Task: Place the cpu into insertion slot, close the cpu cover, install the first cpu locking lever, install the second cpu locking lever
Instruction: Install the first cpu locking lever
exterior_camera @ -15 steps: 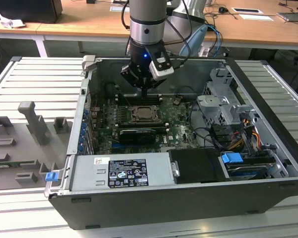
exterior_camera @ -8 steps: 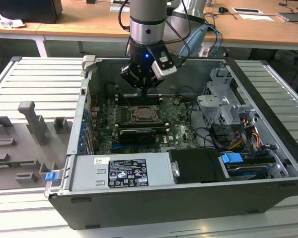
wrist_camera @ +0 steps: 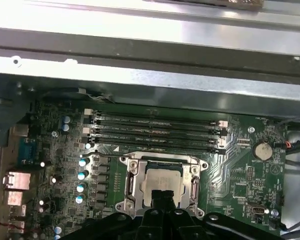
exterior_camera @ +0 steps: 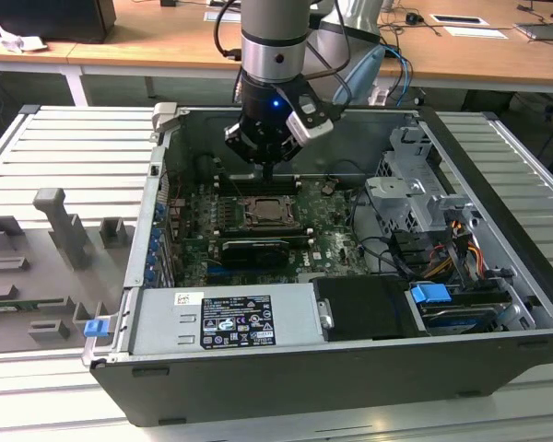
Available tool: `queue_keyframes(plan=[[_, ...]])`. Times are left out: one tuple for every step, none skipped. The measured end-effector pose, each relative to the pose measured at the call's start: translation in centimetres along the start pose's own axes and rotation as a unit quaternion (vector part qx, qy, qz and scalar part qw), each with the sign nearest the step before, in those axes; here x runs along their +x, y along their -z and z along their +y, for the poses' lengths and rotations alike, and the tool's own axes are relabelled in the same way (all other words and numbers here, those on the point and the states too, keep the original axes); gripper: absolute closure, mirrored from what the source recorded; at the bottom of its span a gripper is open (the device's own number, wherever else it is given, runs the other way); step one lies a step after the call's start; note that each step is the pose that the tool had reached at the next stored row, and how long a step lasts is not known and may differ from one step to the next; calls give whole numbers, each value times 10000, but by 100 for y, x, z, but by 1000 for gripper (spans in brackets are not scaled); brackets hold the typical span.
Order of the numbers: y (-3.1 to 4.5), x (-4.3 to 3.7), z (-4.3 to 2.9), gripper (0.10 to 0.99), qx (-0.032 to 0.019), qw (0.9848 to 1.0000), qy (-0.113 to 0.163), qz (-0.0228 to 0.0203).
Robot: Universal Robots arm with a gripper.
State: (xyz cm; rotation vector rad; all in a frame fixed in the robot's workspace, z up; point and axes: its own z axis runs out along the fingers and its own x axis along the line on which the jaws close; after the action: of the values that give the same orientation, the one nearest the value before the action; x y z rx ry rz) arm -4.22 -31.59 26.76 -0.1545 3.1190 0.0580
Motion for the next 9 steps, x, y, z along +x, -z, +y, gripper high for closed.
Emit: queue_keyframes(plan=[[0,-1,0,980,-2,9999,102,4],[0,-1,0,980,-4,9998,211,7],[0,-1,0,980,-8,9991,417,15],[0,0,0,980,-10,9988,494,18],[0,0,-3,980,-10,9986,532,19],[0,0,-7,980,-11,9986,536,20],[0,1,-10,980,-11,9986,536,20],[0,0,-10,980,-10,9986,533,19],[0,1,-10,980,-9,9987,512,19]])
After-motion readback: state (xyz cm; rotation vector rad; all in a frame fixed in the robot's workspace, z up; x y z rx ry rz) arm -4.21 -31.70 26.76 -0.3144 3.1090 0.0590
